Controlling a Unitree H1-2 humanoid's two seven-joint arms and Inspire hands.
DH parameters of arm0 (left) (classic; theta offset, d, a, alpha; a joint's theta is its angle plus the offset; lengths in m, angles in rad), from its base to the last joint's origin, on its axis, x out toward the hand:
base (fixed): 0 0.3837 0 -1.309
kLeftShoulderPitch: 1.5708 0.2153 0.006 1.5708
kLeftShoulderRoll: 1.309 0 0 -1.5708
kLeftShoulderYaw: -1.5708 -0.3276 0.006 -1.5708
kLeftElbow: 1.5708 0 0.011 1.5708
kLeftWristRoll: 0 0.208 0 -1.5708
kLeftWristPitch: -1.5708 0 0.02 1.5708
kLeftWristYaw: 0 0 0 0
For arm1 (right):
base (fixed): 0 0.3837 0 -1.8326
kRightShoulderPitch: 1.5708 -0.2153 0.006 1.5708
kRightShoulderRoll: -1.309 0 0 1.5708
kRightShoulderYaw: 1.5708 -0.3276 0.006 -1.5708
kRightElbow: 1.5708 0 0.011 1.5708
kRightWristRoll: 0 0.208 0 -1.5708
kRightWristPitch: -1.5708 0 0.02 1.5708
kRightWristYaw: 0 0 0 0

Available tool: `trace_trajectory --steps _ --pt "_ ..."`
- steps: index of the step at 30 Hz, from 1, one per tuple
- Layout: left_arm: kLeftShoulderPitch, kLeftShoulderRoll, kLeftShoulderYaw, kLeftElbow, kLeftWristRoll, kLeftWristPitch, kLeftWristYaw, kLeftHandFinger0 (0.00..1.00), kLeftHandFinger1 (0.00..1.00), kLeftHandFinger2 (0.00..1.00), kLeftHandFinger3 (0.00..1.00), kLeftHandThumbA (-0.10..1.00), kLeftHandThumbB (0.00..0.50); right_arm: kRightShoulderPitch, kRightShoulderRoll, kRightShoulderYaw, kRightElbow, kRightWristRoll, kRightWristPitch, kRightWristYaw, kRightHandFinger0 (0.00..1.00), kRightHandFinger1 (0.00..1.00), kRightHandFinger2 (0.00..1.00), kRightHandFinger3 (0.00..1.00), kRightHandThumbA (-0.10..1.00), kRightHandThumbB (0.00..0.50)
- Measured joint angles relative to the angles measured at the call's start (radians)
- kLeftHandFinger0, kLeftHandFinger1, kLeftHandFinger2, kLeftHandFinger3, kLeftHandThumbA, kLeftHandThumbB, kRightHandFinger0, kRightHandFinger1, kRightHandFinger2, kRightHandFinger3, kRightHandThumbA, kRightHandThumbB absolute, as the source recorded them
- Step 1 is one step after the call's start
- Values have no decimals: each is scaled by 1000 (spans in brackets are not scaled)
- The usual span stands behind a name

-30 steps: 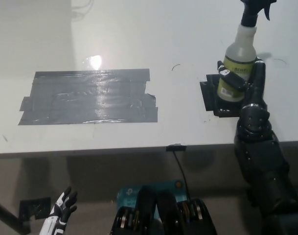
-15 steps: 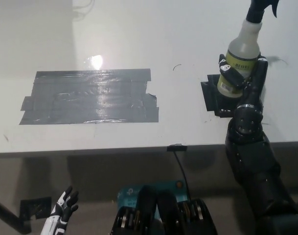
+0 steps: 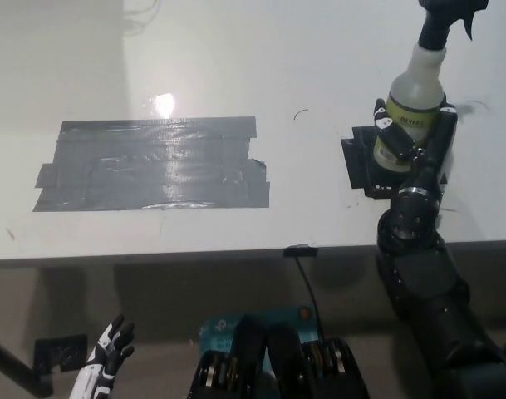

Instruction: A person hands a spray bottle to the robot which it grabs with its right hand and places on the black spot infront of it on the table

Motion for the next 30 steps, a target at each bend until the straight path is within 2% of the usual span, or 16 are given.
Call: trace_trajectory --steps 2,4,6,9,11,12,15,18,19,23,28,30 --pt "0 0 0 0 0 0 0 1000 1000 1000 1000 957 192 0 0 5 3 -3 -9 -8 0 182 472 432 254 204" --pt "0 -1 0 0 0 0 0 1000 1000 1000 1000 952 193 0 0 11 12 -5 -24 -17 0 157 446 347 262 206" --pt "0 -1 0 0 0 0 0 1000 1000 1000 1000 948 194 0 0 16 21 -7 -34 -23 0 148 435 302 269 206" --pt "0 -1 -1 0 0 0 -1 1000 1000 1000 1000 947 197 0 0 24 26 -12 -42 -32 0 126 416 311 324 207" --pt "0 -1 -2 0 0 0 -1 1000 1000 1000 1000 947 195 0 0 31 32 -19 -49 -36 0 116 415 319 307 206" --pt "0 -1 -2 0 0 0 -1 1000 1000 1000 1000 947 193 0 0 35 35 -21 -53 -38 0 82 384 310 252 194" --pt "0 -1 -3 0 0 0 -1 1000 1000 1000 1000 942 193 3 0 46 40 -22 -58 -39 0 56 361 283 199 195" --pt "0 -1 -3 0 0 0 -2 1000 1000 1000 1000 942 190 7 1 54 41 -22 -60 -39 0 53 376 303 181 201" --pt "0 -1 -3 0 -1 0 -2 1000 1000 1000 1000 942 189 10 1 55 41 -21 -60 -39 0 58 409 376 204 202" --pt "0 -1 -3 1 -1 -1 -2 1000 1000 1000 1000 940 182 18 2 62 41 -19 -61 -38 0 82 455 478 219 207" --pt "0 -1 -3 1 -2 -1 -3 1000 1000 1000 1000 955 191 33 5 65 46 -17 -62 -36 0 74 440 453 279 181" --pt "1 -2 -3 2 -2 -1 -3 1000 1000 1000 1000 952 185 35 6 65 46 -16 -69 -35 0 89 446 447 319 190"
